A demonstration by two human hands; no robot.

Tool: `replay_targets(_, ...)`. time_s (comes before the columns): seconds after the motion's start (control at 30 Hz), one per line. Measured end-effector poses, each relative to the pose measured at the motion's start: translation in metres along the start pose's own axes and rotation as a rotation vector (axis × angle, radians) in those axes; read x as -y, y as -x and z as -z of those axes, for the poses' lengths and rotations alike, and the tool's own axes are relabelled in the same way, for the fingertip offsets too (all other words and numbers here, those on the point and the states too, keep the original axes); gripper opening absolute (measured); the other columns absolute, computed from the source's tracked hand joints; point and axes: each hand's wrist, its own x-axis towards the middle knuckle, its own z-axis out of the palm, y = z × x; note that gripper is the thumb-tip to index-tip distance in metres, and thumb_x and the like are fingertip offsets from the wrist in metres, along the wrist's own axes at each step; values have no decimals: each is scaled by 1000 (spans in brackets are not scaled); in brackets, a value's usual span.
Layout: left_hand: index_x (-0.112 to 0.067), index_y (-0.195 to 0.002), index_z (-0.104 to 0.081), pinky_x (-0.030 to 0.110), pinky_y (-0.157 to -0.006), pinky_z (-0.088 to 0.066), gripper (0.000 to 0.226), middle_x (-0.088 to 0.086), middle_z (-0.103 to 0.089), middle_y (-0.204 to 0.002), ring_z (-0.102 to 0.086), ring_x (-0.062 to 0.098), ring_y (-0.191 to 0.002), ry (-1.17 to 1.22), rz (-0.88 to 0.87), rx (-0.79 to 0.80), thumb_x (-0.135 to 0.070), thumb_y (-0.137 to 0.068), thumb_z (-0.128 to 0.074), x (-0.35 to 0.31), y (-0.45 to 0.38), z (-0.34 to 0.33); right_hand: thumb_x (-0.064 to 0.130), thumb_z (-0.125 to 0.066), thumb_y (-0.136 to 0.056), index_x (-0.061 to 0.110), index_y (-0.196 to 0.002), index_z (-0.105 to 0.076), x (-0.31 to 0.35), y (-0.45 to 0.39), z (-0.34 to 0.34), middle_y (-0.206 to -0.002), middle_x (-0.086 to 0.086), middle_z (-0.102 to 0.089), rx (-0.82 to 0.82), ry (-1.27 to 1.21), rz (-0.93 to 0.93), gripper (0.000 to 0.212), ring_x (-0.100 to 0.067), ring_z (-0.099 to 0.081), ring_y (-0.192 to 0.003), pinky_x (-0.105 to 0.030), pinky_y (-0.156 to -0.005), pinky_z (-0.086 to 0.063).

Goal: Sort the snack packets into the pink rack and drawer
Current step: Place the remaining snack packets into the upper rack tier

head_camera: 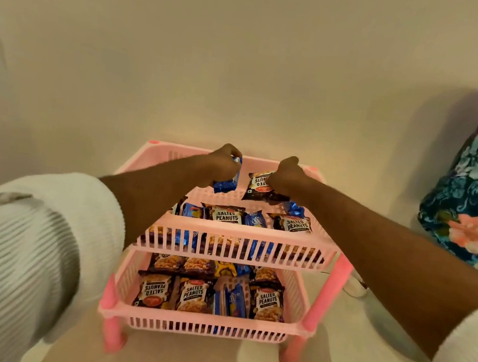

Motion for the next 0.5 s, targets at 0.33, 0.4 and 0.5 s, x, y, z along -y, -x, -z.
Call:
replay_targets(0.33, -2, -134, -52, 41, -98, -52, 41, 14, -56, -131, -58, 30, -113, -304, 5, 121, -17, -96, -60, 22, -31, -18, 7, -71, -84, 14, -116, -72, -9, -5, -11, -120, -11, -66, -111, 657, 489, 33, -29, -63, -107, -39, -91, -54)
replay_targets(0.4, -4, -137, -52, 38, -104, -46, 45, 15, -53, -139, -54, 32, -123, -512, -66, 83, -23, -97, -59, 21, -28, -18, 17, -78, -83, 17, -120, -72, -11, -8, -13, -123, -4, -69, 38, 660, 478, 38, -25, -63, -111, -36, -95, -51)
replay_targets(0.5, -14, -146, -43, 35, -107, -37, 50, 9, -44, -150, -43, 29, -135, -644, -150, 108, -21, -98, -56, 22, -31, -15, 23, -80, -82, 17, -123, -70, -19, -13, -16, -124, -2, -71, 117, 689, 441, 42, -23, -64, -109, -35, -95, -50)
